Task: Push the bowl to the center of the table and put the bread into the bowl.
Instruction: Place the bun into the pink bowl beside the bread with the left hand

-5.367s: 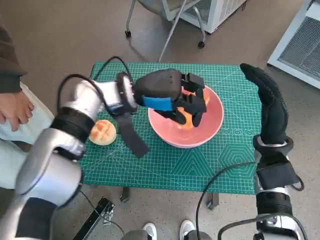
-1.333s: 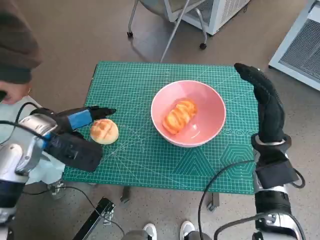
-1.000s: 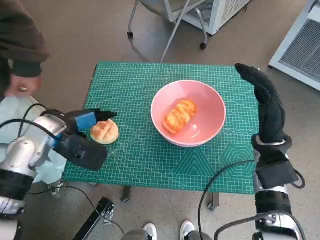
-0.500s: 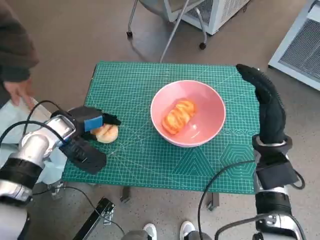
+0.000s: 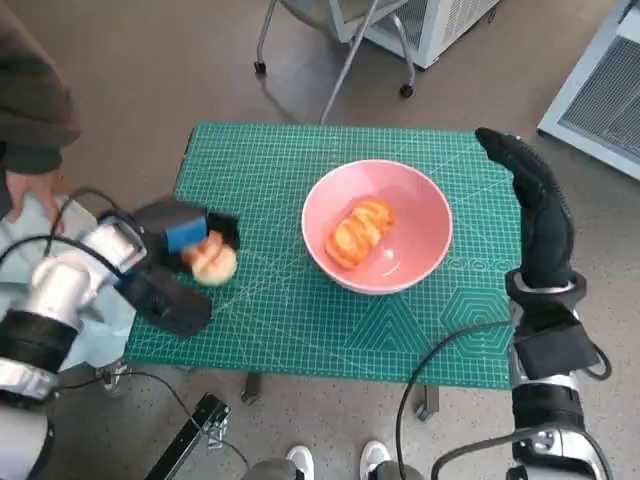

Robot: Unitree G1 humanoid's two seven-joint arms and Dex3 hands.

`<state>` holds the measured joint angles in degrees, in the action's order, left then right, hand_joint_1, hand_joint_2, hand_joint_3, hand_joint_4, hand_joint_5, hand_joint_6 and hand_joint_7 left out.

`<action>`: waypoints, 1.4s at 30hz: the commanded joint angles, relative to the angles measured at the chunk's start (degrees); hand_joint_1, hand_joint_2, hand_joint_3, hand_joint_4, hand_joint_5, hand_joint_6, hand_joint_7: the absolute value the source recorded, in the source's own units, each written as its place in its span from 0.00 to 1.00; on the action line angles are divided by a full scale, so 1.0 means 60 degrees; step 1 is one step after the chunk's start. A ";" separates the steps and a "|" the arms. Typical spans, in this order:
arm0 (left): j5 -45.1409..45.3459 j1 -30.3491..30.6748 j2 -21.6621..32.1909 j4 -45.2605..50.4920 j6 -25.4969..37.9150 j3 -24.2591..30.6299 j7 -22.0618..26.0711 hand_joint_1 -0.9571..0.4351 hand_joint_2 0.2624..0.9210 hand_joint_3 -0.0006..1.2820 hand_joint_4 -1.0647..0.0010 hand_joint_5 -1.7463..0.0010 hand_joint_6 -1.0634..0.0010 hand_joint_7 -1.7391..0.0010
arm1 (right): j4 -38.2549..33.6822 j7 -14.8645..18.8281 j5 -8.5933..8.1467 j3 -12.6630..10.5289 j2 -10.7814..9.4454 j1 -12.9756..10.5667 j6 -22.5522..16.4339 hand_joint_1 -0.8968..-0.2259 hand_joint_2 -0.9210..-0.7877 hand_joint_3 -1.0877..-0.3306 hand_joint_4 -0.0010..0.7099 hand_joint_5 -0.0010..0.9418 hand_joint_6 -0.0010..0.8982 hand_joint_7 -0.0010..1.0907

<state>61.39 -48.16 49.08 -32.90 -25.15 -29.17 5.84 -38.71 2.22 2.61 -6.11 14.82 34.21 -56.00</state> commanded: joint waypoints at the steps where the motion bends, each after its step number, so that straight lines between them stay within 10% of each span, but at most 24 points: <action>1: -0.0767 -0.0649 0.0222 0.0439 -0.0095 0.0807 -0.0082 0.69 0.97 0.06 0.35 0.34 0.36 0.35 | 0.0017 -0.0040 0.0116 0.0014 -0.0002 -0.0256 0.0094 0.49 0.00 0.45 0.49 0.00 0.07 0.74; 31: -0.2142 -0.2347 -0.1953 0.2604 -0.0399 0.1457 0.0606 0.69 0.96 0.00 0.25 0.49 0.25 0.35 | 0.0135 -0.0040 0.0154 -0.0008 0.0143 -0.0281 0.0050 0.50 0.00 0.45 0.50 0.00 0.07 0.74; 42: -0.0520 -0.3317 -0.3442 -0.0084 -0.1252 -0.0256 -0.1538 0.69 0.99 0.02 0.36 0.42 0.29 0.32 | 0.0239 0.0002 0.0098 -0.0070 0.0249 -0.0414 0.0028 0.49 0.00 0.46 0.50 0.00 0.07 0.73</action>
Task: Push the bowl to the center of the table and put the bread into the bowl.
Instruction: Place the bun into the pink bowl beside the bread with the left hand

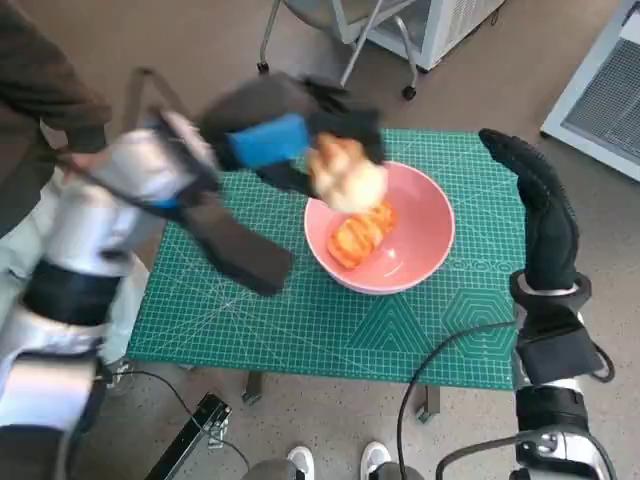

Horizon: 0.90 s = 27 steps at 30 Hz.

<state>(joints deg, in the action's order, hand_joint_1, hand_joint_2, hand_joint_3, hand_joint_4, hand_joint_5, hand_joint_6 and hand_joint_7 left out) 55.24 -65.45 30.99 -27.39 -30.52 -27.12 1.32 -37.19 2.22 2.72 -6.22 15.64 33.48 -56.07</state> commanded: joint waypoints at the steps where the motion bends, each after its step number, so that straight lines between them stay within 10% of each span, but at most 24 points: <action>1: 0.0592 -0.0509 -0.0513 -0.1216 -0.0444 -0.0719 -0.0928 0.69 1.00 0.04 0.39 0.40 0.30 0.31 | -0.0003 0.0000 0.0082 -0.0057 0.0122 -0.0305 0.0039 0.49 0.00 0.46 0.50 0.00 0.07 0.73; 6: 0.0542 -0.0740 -0.1085 -0.2296 -0.0914 -0.1213 -0.0920 0.69 1.00 0.09 0.46 0.34 0.38 0.28 | -0.0061 0.0050 0.0007 -0.0102 0.0182 -0.0332 -0.0007 0.48 0.00 0.47 0.49 0.00 0.07 0.73; 10: -0.0283 -0.0678 -0.1519 -0.2843 -0.0910 -0.1186 0.0546 0.69 1.00 0.25 0.62 0.20 0.67 0.13 | -0.0011 0.0058 -0.0038 -0.0113 0.0202 -0.0378 -0.0020 0.47 0.00 0.47 0.50 0.00 0.07 0.72; 14: -0.0604 -0.0586 -0.1733 -0.2829 -0.0472 -0.1220 0.1895 0.70 0.99 0.21 0.70 0.71 0.76 0.56 | 0.0046 0.0098 -0.0114 -0.0125 0.0221 -0.0422 -0.0041 0.46 0.00 0.47 0.50 0.00 0.07 0.71; 17: -0.0571 -0.0511 -0.1761 -0.2746 -0.0304 -0.1269 0.2222 0.73 1.00 0.20 0.69 0.87 0.72 0.69 | 0.0071 0.0123 -0.0169 -0.0136 0.0237 -0.0449 -0.0053 0.46 0.00 0.47 0.50 0.00 0.07 0.71; 27: -0.1078 -0.0232 -0.1713 -0.2792 -0.0197 -0.1092 0.2594 0.73 0.98 0.14 0.70 0.98 0.65 0.81 | -0.0032 0.0038 -0.0095 -0.0176 0.0246 -0.0473 -0.0152 0.47 0.00 0.47 0.50 0.00 0.08 0.69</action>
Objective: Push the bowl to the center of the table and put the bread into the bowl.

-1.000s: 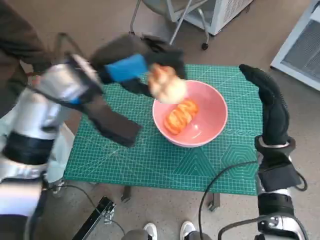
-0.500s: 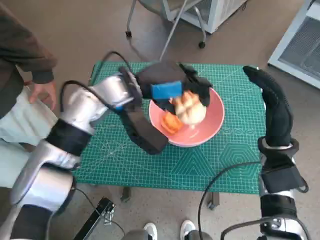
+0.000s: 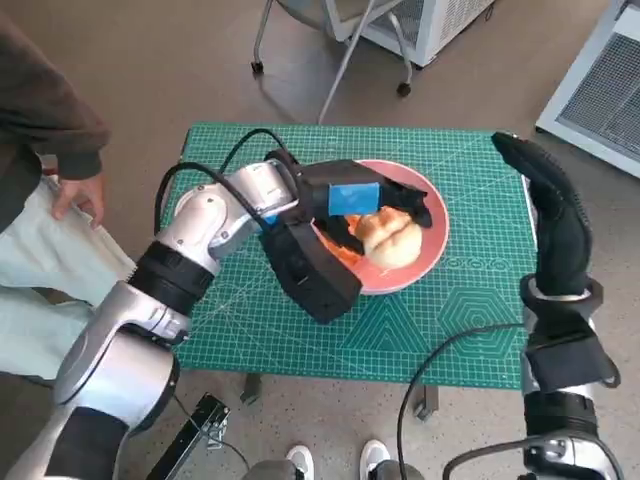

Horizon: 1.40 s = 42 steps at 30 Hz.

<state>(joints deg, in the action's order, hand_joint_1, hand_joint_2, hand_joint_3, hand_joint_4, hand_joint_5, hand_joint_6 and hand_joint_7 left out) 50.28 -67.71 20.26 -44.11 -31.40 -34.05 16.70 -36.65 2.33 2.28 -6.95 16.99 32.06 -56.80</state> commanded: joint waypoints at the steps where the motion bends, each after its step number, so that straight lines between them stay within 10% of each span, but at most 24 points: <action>1: -0.0258 0.0137 0.0086 -0.0048 -0.0052 0.0056 -0.0007 0.72 0.98 0.11 0.70 0.99 0.64 0.81 | -0.0127 -0.0002 0.0011 -0.0053 0.0012 -0.0232 -0.0032 0.47 0.00 0.47 0.50 0.00 0.08 0.69; 7: -0.0658 0.0176 0.0207 -0.0102 -0.0083 0.0278 0.0009 0.65 0.95 0.05 0.67 0.99 0.57 0.82 | -0.0150 -0.0079 0.0154 -0.0034 -0.0021 -0.0197 -0.0009 0.47 0.00 0.47 0.50 0.00 0.08 0.69; 14: -0.1544 0.0435 0.0624 0.0108 -0.0491 0.0962 -0.0203 0.68 1.00 0.02 0.44 0.95 0.54 0.58 | -0.0076 -0.0120 0.0218 0.0005 -0.0029 -0.0107 0.0089 0.48 0.00 0.47 0.50 0.00 0.08 0.68; 23: -0.3526 0.1491 0.1155 0.1058 -0.0778 0.2662 -0.0402 0.69 0.99 0.00 0.38 0.91 0.49 0.64 | 0.0135 0.0076 -0.0003 0.0100 0.0001 0.0136 0.0244 0.48 0.00 0.47 0.49 0.00 0.08 0.68; 34: -0.5829 0.3221 0.0992 0.2712 -0.0680 0.4672 -0.0967 0.70 0.97 0.00 0.46 0.90 0.55 0.63 | 0.0556 0.0409 -0.0453 0.0025 0.0121 0.0563 0.0778 0.48 0.00 0.47 0.49 0.00 0.10 0.68; 42: -0.6688 0.4706 0.0219 0.4324 -0.0317 0.5459 -0.1758 0.71 0.97 0.00 0.73 0.65 0.69 0.51 | 0.0701 0.0729 -0.0999 0.0043 -0.0067 0.0908 0.1096 0.44 0.00 0.49 0.50 0.01 0.09 0.70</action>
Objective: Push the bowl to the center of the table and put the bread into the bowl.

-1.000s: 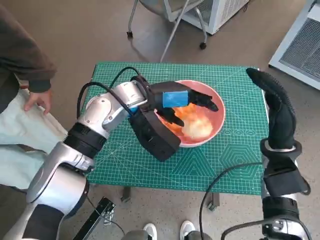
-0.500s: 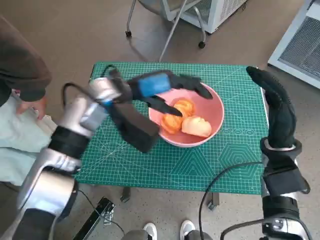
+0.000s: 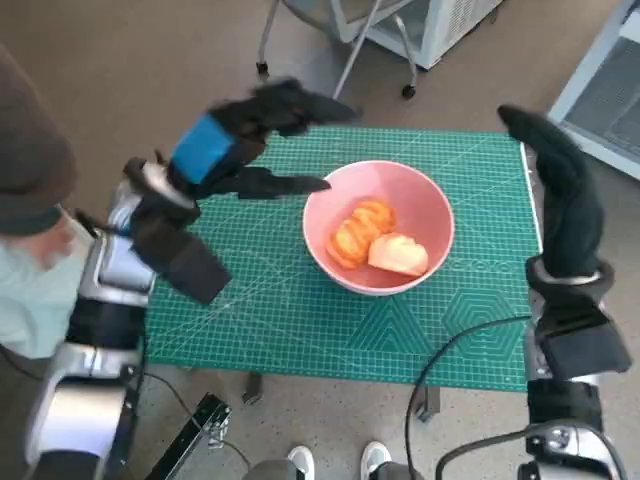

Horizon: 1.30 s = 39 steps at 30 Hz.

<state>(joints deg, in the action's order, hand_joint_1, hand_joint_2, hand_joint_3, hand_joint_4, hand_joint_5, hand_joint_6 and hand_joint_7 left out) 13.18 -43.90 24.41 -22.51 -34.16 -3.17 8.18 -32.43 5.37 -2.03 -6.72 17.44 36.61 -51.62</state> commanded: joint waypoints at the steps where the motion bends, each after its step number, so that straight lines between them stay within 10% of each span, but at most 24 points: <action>1: -0.0625 0.0874 -0.0549 0.0839 0.0156 0.0358 -0.0354 0.71 0.97 0.00 0.76 0.63 0.71 0.50 | -0.0020 0.0242 -0.0312 0.0009 -0.0168 0.0196 0.0247 0.43 0.00 0.50 0.50 0.01 0.10 0.71; 39: -0.0837 0.2308 -0.1471 0.1328 0.0516 0.0797 -0.1070 0.68 1.00 0.02 0.80 0.67 0.82 0.49 | -0.0409 0.0548 -0.0364 -0.0099 -0.0333 0.0592 0.0453 0.41 0.00 0.50 0.51 0.01 0.08 0.74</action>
<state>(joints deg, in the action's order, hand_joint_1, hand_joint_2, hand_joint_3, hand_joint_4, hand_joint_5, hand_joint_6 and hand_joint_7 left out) 7.11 -30.62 16.13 -14.35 -30.21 1.53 2.94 -33.48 8.44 -4.29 -6.90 15.55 40.45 -49.03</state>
